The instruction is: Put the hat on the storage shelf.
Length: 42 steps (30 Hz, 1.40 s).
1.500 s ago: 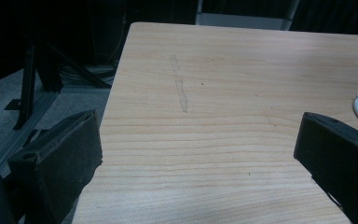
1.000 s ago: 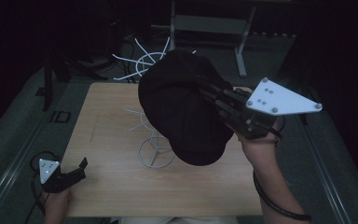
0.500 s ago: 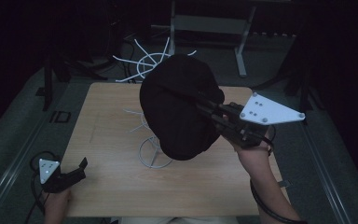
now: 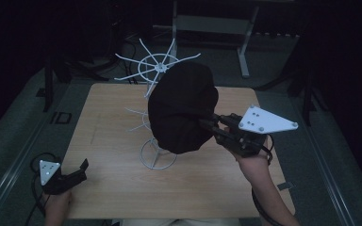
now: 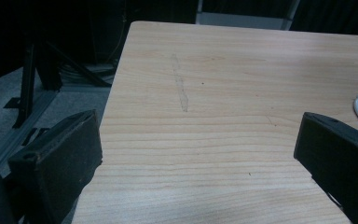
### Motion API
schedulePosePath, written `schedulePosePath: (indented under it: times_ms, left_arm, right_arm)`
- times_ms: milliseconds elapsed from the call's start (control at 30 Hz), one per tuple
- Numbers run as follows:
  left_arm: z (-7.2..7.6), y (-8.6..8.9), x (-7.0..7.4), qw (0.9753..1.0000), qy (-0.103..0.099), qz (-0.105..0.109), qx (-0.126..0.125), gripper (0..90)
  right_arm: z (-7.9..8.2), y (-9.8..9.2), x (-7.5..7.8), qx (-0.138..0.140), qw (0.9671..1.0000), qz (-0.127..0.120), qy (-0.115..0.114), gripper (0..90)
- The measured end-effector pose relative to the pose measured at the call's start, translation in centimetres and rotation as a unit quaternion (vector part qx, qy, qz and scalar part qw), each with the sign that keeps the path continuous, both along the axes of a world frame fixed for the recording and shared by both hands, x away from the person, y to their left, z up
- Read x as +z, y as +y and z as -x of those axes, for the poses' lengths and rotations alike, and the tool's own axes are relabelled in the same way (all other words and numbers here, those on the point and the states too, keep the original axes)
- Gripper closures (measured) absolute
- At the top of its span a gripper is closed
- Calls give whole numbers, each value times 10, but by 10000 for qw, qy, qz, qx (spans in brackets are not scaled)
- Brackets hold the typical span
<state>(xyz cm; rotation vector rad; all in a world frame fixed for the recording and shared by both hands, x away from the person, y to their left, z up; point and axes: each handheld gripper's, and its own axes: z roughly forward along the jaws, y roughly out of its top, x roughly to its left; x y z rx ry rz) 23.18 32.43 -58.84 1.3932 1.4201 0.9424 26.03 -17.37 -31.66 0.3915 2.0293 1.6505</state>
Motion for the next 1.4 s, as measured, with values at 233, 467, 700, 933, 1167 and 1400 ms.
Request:
schedulePosePath:
  times_ms: [233, 467, 700, 933, 1167, 1400]
  left_arm:
    - [0, 0, 0, 10000, 3, -5, 6, 15]
    - [0, 0, 0, 10000, -6, 7, 11, 14]
    - [0, 0, 0, 10000, -6, 8, 11, 15]
    - [0, 0, 0, 10000, -6, 12, 7, 14]
    - [0, 0, 0, 10000, 8, -5, 6, 15]
    - [0, 0, 0, 10000, -4, 7, 12, 14]
  right_arm:
    - [-2, -5, -7, 72, 9998, -144, 93, 702]
    - [0, -10, -8, 49, 9995, -322, 51, 506]
    - [2, -30, -3, -155, 9983, -565, 11, 405]
    - [-2, -53, -9, -464, 9972, -568, 114, 309]
    - [-16, -76, -31, -874, 9937, -556, 435, 220]
    - [-32, -92, -62, -1032, 9905, -368, 827, 147]
